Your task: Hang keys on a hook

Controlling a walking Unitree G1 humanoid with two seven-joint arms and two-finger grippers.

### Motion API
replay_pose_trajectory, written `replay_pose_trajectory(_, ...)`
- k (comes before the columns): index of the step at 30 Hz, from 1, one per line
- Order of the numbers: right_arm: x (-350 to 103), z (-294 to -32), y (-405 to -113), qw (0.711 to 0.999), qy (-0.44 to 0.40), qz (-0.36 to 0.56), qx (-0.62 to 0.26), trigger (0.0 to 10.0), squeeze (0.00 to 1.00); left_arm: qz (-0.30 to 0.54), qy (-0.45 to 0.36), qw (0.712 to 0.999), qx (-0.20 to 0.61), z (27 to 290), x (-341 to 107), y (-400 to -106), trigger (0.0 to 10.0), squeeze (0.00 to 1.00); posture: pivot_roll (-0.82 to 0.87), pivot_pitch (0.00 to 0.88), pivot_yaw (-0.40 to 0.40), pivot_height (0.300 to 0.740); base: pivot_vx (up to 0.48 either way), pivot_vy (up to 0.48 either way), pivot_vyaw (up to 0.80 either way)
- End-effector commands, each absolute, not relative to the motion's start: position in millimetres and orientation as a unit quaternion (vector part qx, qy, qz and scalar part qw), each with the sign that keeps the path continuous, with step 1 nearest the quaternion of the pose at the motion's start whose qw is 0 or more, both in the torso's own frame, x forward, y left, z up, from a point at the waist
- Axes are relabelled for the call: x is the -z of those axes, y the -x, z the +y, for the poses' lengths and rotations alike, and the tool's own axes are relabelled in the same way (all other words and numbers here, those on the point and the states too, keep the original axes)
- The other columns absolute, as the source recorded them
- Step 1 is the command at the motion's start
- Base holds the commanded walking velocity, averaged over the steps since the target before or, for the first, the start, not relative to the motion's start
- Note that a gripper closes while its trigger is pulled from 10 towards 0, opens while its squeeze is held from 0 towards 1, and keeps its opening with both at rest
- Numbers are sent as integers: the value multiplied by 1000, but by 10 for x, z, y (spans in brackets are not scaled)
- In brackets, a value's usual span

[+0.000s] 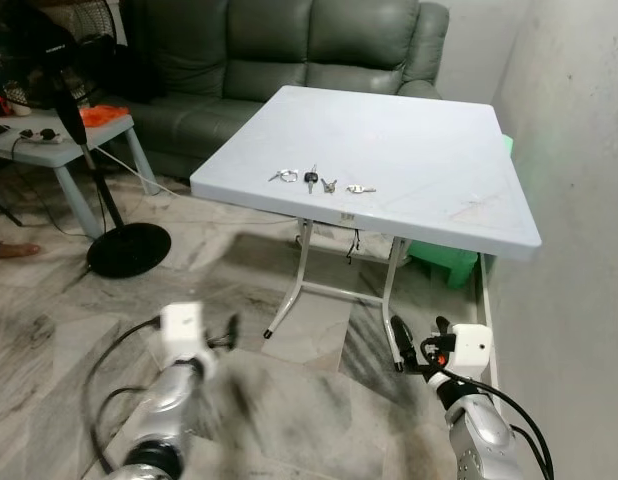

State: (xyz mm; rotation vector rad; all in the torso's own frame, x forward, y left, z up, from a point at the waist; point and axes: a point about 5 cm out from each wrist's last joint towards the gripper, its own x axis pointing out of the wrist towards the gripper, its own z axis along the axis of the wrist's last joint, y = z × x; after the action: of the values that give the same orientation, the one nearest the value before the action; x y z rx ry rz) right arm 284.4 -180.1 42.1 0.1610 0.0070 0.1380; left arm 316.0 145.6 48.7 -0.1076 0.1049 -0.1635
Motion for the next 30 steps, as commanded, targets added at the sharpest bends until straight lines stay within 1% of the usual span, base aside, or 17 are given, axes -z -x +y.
replay_pose_trajectory(1,-466,-1799,-2813,995,-77,-12,-69,10000,0,49,59,994,81,1428,-470,-3092,10000,0,-9,0,-11,740,0,0,0)
replay_pose_trajectory(2,-513,-1763,-2771,994,-81,-27,-70,10000,0,34,75,992,99,1352,-499,-3020,10000,0,-9,0,-11,740,0,0,0)
replay_pose_trajectory(5,-580,-1713,-2716,993,-84,-45,-74,10000,0,16,79,991,109,1312,-555,-2963,10000,0,-8,0,-13,740,0,0,0)
replay_pose_trajectory(9,-690,-1619,-2659,992,-71,-63,-88,10000,0,-30,79,992,92,1340,-706,-2937,10000,0,-4,0,-16,740,0,0,0)
replay_pose_trajectory(10,-728,-1599,-2644,991,-72,-66,-89,10000,0,-33,85,991,100,1335,-740,-2933,10000,0,-4,0,-16,740,0,0,0)
replay_pose_trajectory(16,-844,-1565,-2634,990,-73,-77,-95,10000,0,-25,106,987,119,1330,-780,-2914,10000,0,2,0,-17,740,0,0,0)
replay_pose_trajectory(18,-1000,-1561,-2652,989,-66,-90,-96,10000,0,-15,117,984,131,1348,-848,-2904,10000,0,0,0,-11,740,0,0,0)
replay_pose_trajectory(30,-1107,-1617,-2699,990,-66,-87,-85,10000,0,-7,120,985,126,1375,-925,-2945,10000,0,3,0,-14,740,0,0,0)
